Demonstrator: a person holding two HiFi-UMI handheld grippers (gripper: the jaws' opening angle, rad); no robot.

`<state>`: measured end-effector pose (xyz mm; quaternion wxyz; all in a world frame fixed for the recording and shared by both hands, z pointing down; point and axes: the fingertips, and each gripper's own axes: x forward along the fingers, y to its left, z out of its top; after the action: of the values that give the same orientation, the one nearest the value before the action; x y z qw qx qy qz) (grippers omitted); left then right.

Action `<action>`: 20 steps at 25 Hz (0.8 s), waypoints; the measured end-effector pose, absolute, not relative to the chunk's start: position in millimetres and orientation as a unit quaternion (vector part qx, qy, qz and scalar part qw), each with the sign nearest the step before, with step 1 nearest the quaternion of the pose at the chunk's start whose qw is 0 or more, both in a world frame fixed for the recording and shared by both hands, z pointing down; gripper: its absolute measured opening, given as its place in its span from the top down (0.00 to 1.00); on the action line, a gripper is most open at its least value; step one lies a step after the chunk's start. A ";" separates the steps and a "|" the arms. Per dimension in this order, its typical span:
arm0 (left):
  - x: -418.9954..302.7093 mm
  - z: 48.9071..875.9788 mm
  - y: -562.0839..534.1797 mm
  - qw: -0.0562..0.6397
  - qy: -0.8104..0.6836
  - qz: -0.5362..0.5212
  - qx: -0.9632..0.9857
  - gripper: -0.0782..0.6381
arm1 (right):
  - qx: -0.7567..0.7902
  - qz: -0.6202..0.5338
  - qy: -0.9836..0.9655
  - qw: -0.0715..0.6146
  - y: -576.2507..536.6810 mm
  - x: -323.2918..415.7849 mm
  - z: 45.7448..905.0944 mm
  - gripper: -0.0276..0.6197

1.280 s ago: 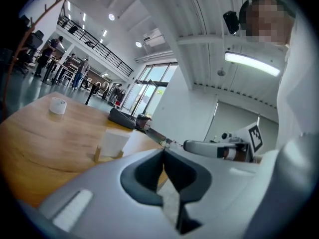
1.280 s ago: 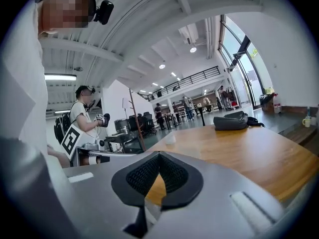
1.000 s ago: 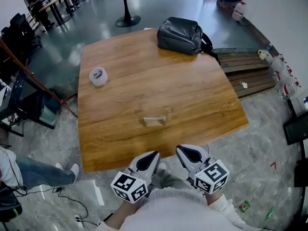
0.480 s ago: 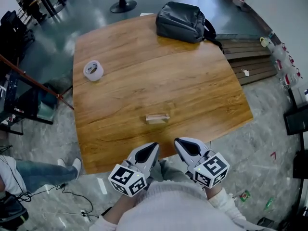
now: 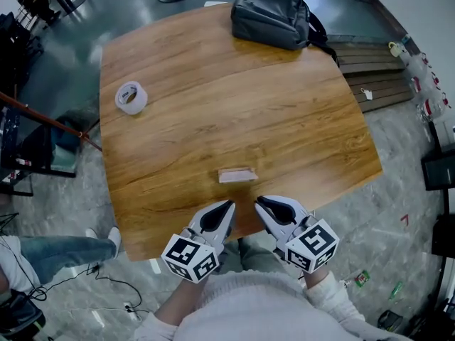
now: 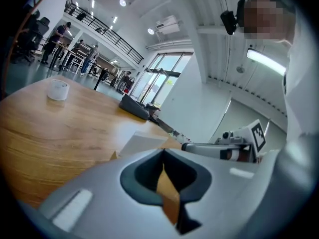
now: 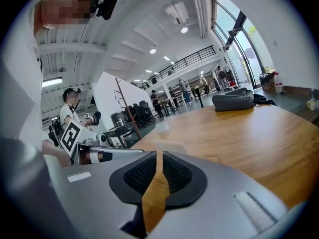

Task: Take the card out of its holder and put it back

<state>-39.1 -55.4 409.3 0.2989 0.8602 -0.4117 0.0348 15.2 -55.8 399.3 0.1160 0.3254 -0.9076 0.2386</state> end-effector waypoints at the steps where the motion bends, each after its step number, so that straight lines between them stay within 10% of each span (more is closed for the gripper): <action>1: -40.0 410.6 -58.2 0.298 -0.413 0.037 0.860 0.88 | 0.325 0.239 -0.907 0.120 -58.2 15.1 401.1 0.90; 20: -70.2 452.7 -97.1 0.263 -0.481 0.087 0.832 0.70 | 0.338 0.244 -0.895 0.157 -98.8 22.6 450.5 0.82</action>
<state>-70.2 -97.1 452.7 0.2625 0.8320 -0.4809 0.0871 22.6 -98.8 450.5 0.1569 0.3380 -0.8952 0.2443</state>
